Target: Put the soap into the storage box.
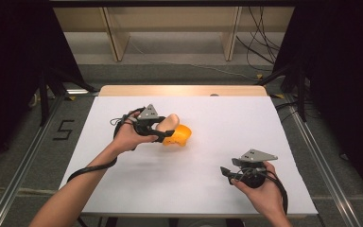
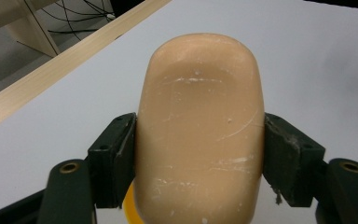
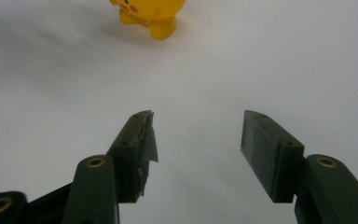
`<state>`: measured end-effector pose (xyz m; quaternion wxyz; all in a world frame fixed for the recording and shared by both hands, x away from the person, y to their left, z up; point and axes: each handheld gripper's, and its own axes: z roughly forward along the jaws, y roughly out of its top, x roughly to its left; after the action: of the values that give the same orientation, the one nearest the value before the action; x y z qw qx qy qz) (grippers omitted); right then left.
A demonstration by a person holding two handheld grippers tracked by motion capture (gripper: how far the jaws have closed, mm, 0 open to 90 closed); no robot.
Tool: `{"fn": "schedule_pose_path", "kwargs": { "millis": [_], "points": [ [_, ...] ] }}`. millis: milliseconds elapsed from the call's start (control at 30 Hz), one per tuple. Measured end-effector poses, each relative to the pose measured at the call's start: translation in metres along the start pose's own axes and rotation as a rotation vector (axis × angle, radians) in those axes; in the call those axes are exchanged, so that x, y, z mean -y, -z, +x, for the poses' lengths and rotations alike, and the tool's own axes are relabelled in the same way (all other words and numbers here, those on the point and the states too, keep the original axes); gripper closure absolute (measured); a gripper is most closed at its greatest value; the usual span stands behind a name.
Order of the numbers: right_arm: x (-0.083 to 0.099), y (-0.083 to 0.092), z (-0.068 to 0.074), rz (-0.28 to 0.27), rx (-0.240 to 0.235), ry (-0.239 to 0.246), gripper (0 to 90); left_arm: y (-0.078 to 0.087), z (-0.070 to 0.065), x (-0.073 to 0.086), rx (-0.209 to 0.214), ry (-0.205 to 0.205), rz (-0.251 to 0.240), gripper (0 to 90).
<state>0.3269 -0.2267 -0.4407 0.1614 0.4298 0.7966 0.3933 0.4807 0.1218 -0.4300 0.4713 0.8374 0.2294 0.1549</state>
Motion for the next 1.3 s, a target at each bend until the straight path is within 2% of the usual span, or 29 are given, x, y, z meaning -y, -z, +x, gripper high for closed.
{"fn": "schedule_pose_path", "kwargs": {
  "millis": [100,133,167,467,533,700,733,833,867,967,1067,1200,1233,1267,1300],
  "points": [
    [0.000,0.000,0.000,0.001,-0.002,0.001,44.5,-0.001,0.000,0.000,-0.003,0.012,0.000,32.1],
    [0.000,0.000,0.000,0.001,-0.002,0.000,44.5,-0.001,0.001,0.000,0.001,-0.003,-0.002,32.1],
    [0.000,-0.001,-0.002,-0.005,-0.003,0.020,44.5,-0.001,0.002,0.000,-0.001,-0.005,0.001,32.1],
    [0.000,0.000,-0.001,-0.007,0.004,0.012,44.5,-0.006,0.002,0.001,-0.002,-0.010,0.011,32.1],
    [0.000,0.000,-0.001,-0.007,0.003,0.013,44.5,-0.007,0.002,0.001,0.011,-0.007,0.020,32.0],
    [0.000,0.000,-0.001,-0.007,0.002,0.012,44.4,-0.011,0.002,0.002,0.000,0.004,0.033,32.0],
    [0.000,0.000,-0.001,-0.006,0.002,0.013,44.5,-0.011,0.003,0.001,0.002,-0.010,0.039,32.0],
    [-0.001,0.000,-0.001,-0.009,-0.002,0.012,44.4,-0.013,0.003,0.002,0.002,-0.002,0.036,32.0],
    [-0.001,0.000,-0.001,-0.008,-0.001,0.011,44.4,-0.014,0.003,0.002,0.000,-0.012,0.038,32.0],
    [0.000,0.000,-0.001,-0.007,0.002,0.013,44.4,-0.015,0.002,0.003,0.004,-0.028,0.060,31.9],
    [-0.001,0.000,-0.001,-0.010,-0.002,0.016,44.4,-0.018,0.001,0.004,0.007,-0.014,0.067,31.9],
    [-0.001,0.000,-0.001,-0.005,-0.007,0.007,44.4,-0.020,0.001,0.005,0.014,-0.032,0.086,31.8],
    [0.000,0.000,-0.001,-0.008,0.000,0.013,44.4,-0.021,0.000,0.005,0.008,-0.021,0.094,31.8],
    [0.000,0.000,-0.001,-0.008,-0.002,0.013,44.4,-0.021,0.000,0.005,0.010,-0.034,0.098,31.7],
    [0.000,0.000,-0.001,-0.008,-0.001,0.013,44.3,-0.022,0.000,0.006,0.015,-0.028,0.100,31.8]
  ]
}}
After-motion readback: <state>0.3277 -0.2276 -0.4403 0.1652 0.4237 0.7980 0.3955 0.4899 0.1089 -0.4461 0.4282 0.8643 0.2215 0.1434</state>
